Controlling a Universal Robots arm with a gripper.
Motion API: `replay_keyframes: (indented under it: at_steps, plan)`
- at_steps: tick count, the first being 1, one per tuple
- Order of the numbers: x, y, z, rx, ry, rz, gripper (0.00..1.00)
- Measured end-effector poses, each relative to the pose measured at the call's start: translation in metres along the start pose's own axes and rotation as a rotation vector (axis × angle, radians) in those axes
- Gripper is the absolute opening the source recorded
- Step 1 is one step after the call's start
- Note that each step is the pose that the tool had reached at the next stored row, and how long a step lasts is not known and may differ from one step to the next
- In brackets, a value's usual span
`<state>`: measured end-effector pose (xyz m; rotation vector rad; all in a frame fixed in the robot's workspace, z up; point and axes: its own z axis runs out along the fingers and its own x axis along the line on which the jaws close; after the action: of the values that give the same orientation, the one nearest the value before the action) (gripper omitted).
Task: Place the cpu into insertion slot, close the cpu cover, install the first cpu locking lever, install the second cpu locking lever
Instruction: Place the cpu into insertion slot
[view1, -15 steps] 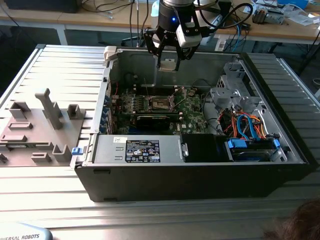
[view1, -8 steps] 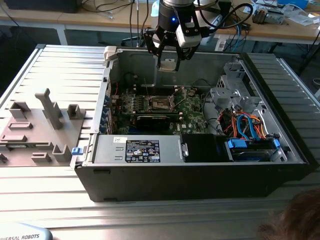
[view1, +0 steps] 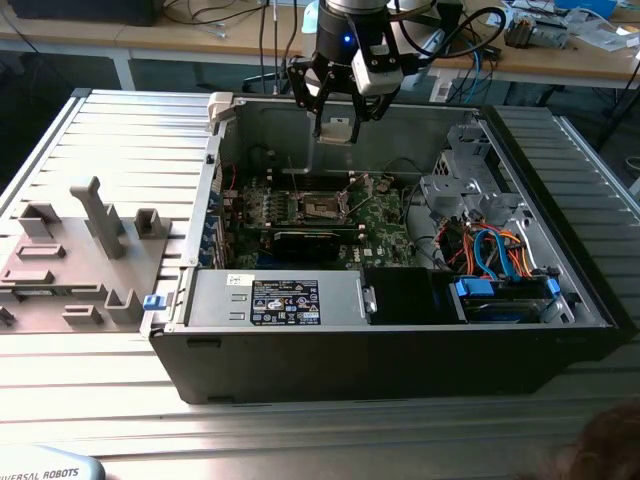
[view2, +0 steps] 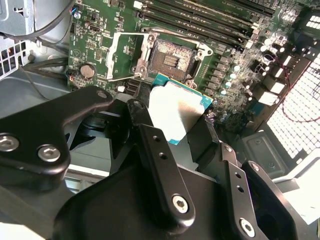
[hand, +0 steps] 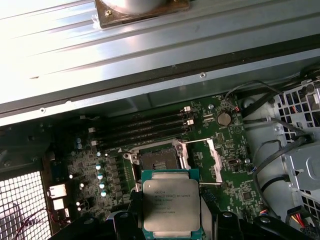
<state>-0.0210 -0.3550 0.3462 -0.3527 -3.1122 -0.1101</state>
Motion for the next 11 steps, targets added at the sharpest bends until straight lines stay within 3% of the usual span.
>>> replay_keyframes:
  at_steps: [11]
  plan:
    - [0.0, 0.0, 0.0006, 0.0005, -0.0009, 0.01, 0.54]
